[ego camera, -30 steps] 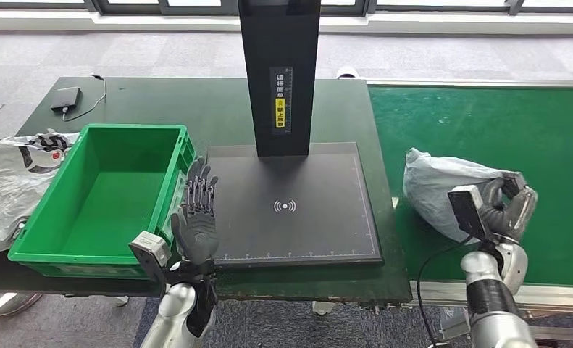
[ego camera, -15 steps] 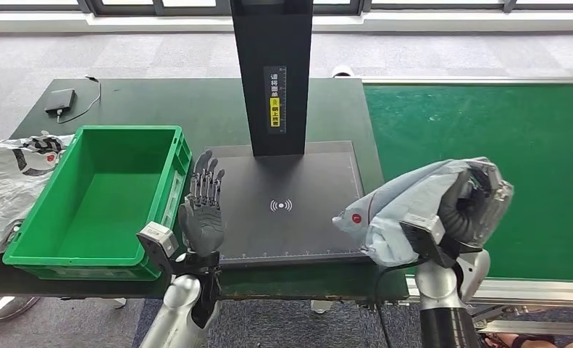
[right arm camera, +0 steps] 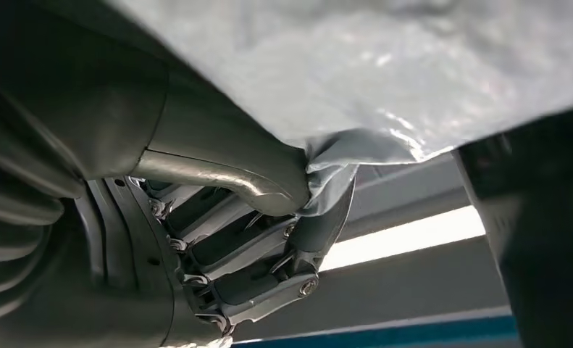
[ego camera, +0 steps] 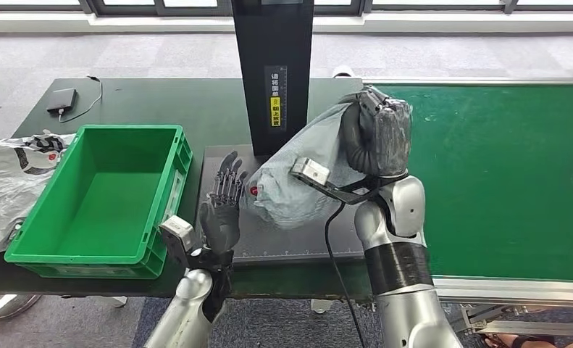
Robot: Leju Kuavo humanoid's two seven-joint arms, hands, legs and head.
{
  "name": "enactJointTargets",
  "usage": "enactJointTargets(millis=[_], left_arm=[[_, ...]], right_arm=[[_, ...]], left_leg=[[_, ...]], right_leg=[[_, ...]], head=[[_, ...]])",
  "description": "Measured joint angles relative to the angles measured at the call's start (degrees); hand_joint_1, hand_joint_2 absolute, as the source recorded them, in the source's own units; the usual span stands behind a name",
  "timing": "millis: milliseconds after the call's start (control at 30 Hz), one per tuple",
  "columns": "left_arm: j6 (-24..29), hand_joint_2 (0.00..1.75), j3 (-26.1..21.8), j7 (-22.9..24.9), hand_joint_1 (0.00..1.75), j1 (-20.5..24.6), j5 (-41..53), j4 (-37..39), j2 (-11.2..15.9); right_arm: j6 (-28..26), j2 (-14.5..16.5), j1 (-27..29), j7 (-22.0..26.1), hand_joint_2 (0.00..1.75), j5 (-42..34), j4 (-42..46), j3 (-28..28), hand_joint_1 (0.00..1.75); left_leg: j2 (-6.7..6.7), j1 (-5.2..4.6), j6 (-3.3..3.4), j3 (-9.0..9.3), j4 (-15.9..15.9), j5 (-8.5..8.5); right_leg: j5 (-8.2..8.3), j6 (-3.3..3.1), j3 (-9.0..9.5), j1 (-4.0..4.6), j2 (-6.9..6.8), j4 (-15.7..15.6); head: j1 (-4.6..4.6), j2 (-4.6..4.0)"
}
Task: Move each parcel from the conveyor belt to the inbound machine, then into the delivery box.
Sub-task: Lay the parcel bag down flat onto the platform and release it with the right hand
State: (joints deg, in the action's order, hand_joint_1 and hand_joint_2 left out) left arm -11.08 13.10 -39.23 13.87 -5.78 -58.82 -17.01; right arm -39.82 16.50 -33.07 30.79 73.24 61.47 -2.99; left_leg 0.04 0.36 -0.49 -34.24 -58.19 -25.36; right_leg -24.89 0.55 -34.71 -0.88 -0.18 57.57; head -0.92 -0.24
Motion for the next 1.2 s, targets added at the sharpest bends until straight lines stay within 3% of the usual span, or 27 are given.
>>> enactJointTargets(millis=[133, 233, 333, 533, 933, 967, 1067, 1100, 1200], left_arm=[[-2.21, 0.0, 1.01, -0.67, 0.0, 0.83, -0.36, 3.79, -0.19], [-2.36, 0.0, 2.22, -0.37, 0.0, 1.44, -1.98, 5.71, -0.36], [-2.8, 0.0, 3.29, -0.62, 0.0, 2.29, -2.95, 7.54, -0.53], [-4.23, 0.0, 3.59, -0.74, 0.0, 3.44, -2.91, 10.18, -0.96], [-1.32, 0.0, 3.62, -0.79, 0.0, 4.06, -2.7, 12.16, -1.26], [-1.07, 0.0, 3.62, -0.79, 0.0, 4.07, -2.87, 12.05, -1.29], [-0.98, 0.0, 3.62, -0.81, 0.0, 4.03, -3.49, 11.11, -1.33], [-1.09, 0.0, 3.62, -0.81, 0.0, 4.02, -3.63, 10.75, -1.33], [-2.03, 0.0, 3.62, -0.81, 0.0, 3.89, -4.13, 9.31, -1.34]], right_arm=[[-0.02, 0.04, -5.17, -8.47, 1.75, 7.34, -8.1, 1.04, 1.75], [-0.03, 0.11, -8.21, -15.16, 1.75, 8.08, -13.86, 0.53, 1.75], [-0.07, 0.11, -9.04, -18.46, 1.75, 8.08, -18.42, -0.96, 1.75], [-0.14, -0.08, -6.55, -19.75, 1.75, 8.05, -24.53, -2.44, 1.75], [-0.24, 2.16, -3.31, -13.93, 1.75, 5.36, -27.7, -2.36, 1.75], [-0.24, 2.4, -3.16, -12.69, 1.75, 3.27, -27.7, -2.32, 1.55], [-0.24, 3.04, -2.87, -9.77, 1.75, -3.67, -27.7, -2.33, 0.25], [-0.24, 3.16, -2.85, -9.29, 1.75, -5.22, -27.7, -2.34, 0.01], [-0.24, 3.3, -2.87, -8.24, 1.75, -10.35, -27.7, -3.04, 0.0]], left_leg=[[0.06, -0.01, -0.01, -0.03, -0.01, 0.02], [0.02, -0.01, -0.01, -0.05, -0.01, 0.02], [0.01, 0.0, -0.02, -0.04, 0.0, 0.01], [0.02, 0.01, -0.03, -0.09, 0.0, 0.0], [0.08, 0.01, -0.05, -0.1, 0.0, 0.02], [0.08, 0.01, -0.05, -0.1, 0.0, 0.02], [0.07, 0.01, -0.06, -0.11, 0.0, 0.03], [0.07, 0.01, -0.06, -0.11, 0.0, 0.03], [0.05, 0.01, -0.06, -0.13, 0.0, 0.03]], right_leg=[[0.08, 0.0, -0.04, -0.01, 0.1, 0.0], [0.08, 0.0, -0.06, 0.0, 0.06, -0.01], [0.07, 0.0, -0.08, 0.01, 0.07, -0.01], [0.06, -0.01, -0.13, 0.02, 0.08, -0.01], [0.07, -0.02, -0.17, 0.02, 0.14, 0.0], [0.08, -0.02, -0.17, 0.02, 0.14, 0.0], [0.08, -0.03, -0.17, 0.02, 0.13, 0.0], [0.08, -0.03, -0.16, 0.02, 0.13, 0.0], [0.08, -0.03, -0.16, 0.02, 0.13, 0.0]], head=[[0.0, -0.01], [0.0, -0.01], [0.0, -0.01], [0.0, -0.02], [0.01, -0.01], [0.01, -0.01], [0.0, -0.01], [0.0, -0.01], [0.01, -0.01]])
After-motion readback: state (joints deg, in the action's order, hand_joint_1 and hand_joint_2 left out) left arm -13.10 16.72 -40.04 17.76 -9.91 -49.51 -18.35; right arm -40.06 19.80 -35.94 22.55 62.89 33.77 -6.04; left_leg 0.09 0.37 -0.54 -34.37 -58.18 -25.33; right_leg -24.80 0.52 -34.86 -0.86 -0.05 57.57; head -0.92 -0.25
